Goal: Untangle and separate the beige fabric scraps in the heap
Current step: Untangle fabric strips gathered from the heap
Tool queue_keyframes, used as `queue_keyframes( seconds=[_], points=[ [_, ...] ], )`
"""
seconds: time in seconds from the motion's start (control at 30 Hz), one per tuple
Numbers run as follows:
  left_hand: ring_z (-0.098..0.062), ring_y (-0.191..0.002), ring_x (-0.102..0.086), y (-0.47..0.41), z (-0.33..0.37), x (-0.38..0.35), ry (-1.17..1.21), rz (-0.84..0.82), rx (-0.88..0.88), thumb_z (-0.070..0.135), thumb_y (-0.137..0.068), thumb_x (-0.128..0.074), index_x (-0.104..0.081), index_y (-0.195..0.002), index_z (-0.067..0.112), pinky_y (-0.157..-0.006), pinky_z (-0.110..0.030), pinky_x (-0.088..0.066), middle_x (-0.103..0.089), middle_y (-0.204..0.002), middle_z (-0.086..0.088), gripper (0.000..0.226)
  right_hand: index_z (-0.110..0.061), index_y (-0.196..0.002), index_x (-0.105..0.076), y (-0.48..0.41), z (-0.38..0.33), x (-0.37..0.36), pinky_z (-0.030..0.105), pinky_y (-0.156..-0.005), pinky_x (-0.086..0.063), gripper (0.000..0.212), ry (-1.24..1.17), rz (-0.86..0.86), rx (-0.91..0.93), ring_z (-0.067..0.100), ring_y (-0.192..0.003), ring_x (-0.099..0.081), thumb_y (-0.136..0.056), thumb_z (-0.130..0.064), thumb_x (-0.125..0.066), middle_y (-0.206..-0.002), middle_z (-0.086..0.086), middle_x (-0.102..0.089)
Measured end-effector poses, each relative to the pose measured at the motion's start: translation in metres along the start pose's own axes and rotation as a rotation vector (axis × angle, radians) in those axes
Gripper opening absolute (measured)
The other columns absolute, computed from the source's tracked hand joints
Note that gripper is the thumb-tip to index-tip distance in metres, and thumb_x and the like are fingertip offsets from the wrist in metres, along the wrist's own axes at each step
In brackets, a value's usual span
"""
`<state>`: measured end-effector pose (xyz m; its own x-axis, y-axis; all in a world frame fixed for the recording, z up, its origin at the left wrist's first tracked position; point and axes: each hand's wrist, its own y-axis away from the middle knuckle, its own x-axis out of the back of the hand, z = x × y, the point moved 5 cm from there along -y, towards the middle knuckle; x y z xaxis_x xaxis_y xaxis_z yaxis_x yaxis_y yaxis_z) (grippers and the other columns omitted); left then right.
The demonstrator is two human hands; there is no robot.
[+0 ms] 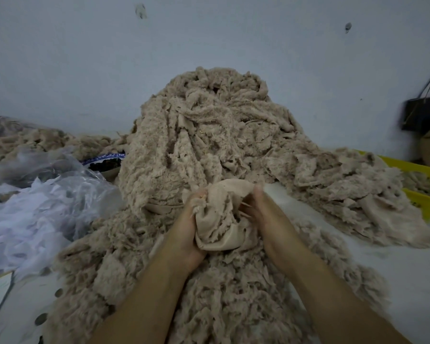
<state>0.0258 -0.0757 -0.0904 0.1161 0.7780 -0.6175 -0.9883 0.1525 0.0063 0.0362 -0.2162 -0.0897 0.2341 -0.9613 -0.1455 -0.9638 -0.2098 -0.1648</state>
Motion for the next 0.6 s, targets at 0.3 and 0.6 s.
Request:
queue_keyframes(
  seconds=[0.3, 0.6],
  points=[
    [-0.019, -0.079, -0.074, -0.003, 0.015, 0.010, 0.179, 0.100, -0.040, 0.034, -0.098, -0.051, -0.075, -0.087, 0.010, -0.066, -0.029, -0.060, -0.074, -0.087, -0.008, 0.036, -0.017, -0.088, -0.045, -0.009, 0.005, 0.019, 0.025, -0.065, -0.034, 0.029, 0.744, 0.232, -0.042, 0.015, -0.078, -0.048, -0.105, -0.038, -0.035, -0.081, -0.001, -0.049],
    [-0.014, -0.081, -0.064, -0.002, 0.022, 0.026, 0.348, 0.174, -0.092, 0.042, -0.100, -0.046, -0.070, -0.111, 0.012, -0.071, -0.021, -0.053, -0.067, -0.097, -0.003, 0.040, -0.014, -0.105, -0.052, -0.005, -0.002, 0.030, 0.031, -0.086, -0.036, 0.029, 0.804, 0.476, 0.071, 0.018, -0.105, -0.041, -0.096, -0.042, -0.053, -0.109, 0.000, -0.042]
  ],
)
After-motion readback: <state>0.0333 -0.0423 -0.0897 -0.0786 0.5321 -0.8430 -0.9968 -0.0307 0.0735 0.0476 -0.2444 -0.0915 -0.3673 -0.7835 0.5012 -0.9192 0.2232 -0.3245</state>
